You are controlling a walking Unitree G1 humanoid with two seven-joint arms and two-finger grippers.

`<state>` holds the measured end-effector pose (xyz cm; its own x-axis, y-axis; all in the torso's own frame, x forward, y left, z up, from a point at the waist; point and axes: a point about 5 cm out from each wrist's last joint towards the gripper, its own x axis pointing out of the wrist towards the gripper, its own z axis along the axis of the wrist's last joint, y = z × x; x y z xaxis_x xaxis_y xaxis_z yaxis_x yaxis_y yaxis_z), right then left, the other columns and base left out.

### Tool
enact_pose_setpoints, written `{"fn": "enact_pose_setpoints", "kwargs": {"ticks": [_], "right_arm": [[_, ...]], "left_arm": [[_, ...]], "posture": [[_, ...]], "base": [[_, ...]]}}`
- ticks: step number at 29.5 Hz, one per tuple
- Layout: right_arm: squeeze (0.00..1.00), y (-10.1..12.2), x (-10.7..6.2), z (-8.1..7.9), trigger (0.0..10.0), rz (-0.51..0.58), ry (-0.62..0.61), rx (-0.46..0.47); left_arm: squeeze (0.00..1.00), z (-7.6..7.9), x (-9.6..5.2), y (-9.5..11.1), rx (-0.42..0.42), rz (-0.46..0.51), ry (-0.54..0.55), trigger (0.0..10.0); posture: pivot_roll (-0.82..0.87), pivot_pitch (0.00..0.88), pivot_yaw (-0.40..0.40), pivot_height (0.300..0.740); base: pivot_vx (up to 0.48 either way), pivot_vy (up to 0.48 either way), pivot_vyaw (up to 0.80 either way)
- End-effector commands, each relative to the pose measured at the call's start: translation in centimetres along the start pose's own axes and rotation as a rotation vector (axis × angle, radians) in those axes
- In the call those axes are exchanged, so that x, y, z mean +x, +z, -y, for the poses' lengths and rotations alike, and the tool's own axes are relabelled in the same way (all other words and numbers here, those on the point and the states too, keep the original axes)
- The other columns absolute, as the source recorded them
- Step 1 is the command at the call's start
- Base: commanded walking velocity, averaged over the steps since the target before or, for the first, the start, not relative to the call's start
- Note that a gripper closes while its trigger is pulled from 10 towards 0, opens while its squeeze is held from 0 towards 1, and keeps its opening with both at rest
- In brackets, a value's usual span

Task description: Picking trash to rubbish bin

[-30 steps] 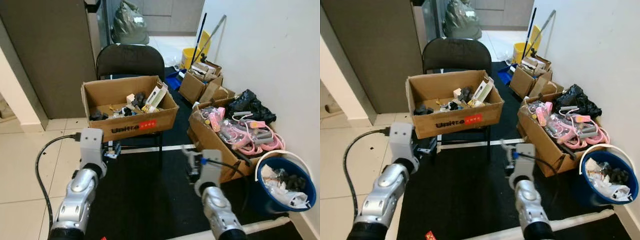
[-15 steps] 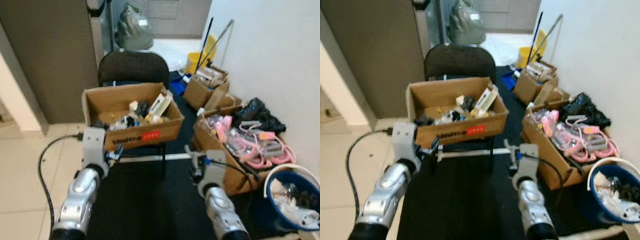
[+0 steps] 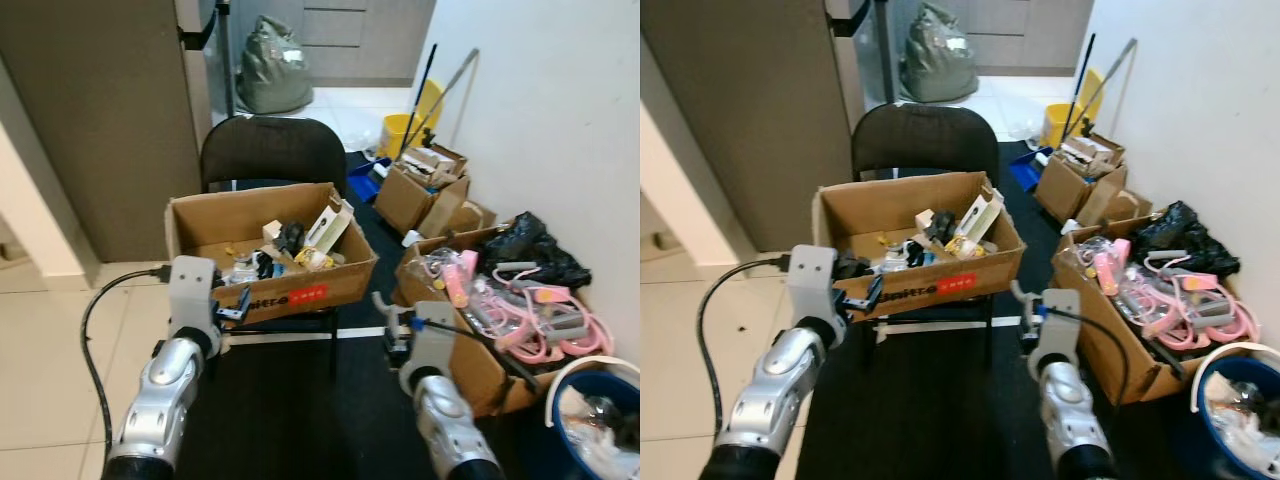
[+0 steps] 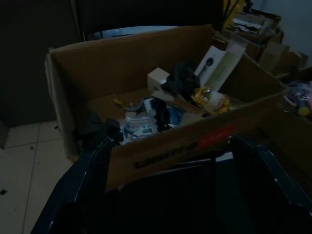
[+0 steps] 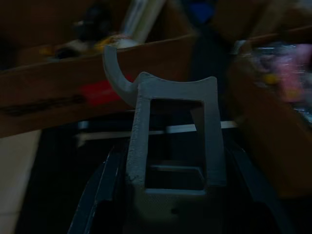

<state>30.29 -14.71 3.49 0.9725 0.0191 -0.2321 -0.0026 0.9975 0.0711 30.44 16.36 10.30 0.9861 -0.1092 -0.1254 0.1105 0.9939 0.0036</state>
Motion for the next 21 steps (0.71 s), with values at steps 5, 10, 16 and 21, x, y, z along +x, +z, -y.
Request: {"fn": "enact_pose_setpoints", "kwargs": {"ticks": [5, 10, 16, 21], "right_arm": [[0.0, 0.12, 0.04, 0.86, 10.0, 0.006, -0.021, -0.019], [0.0, 0.37, 0.12, 0.87, 10.0, 0.02, -0.021, -0.018], [0.0, 0.33, 0.13, 0.74, 10.0, 0.017, -0.021, -0.011], [0.0, 0.23, 0.07, 0.7, 10.0, 0.016, -0.02, -0.009]], "left_arm": [[0.0, -0.1, -0.08, -0.49, 0.006, -0.031, -0.004, 10.0], [0.0, -0.21, -0.06, -0.44, 0.01, -0.032, -0.001, 10.0], [0.0, -0.26, -0.08, -0.4, 0.013, -0.032, -0.001, 10.0], [0.0, -0.31, -0.07, -0.37, 0.014, -0.032, -0.001, 10.0]], "posture": [[0.06, 0.097, -0.024, 0.74], [0.06, 0.098, -0.024, 0.74], [0.06, 0.1, -0.022, 0.74], [0.06, 0.101, -0.021, 0.74]], "base": [[0.312, 0.0, 0.0], [0.313, 0.0, 0.0], [0.312, 0.0, 0.0], [0.31, 0.0, 0.0]]}}
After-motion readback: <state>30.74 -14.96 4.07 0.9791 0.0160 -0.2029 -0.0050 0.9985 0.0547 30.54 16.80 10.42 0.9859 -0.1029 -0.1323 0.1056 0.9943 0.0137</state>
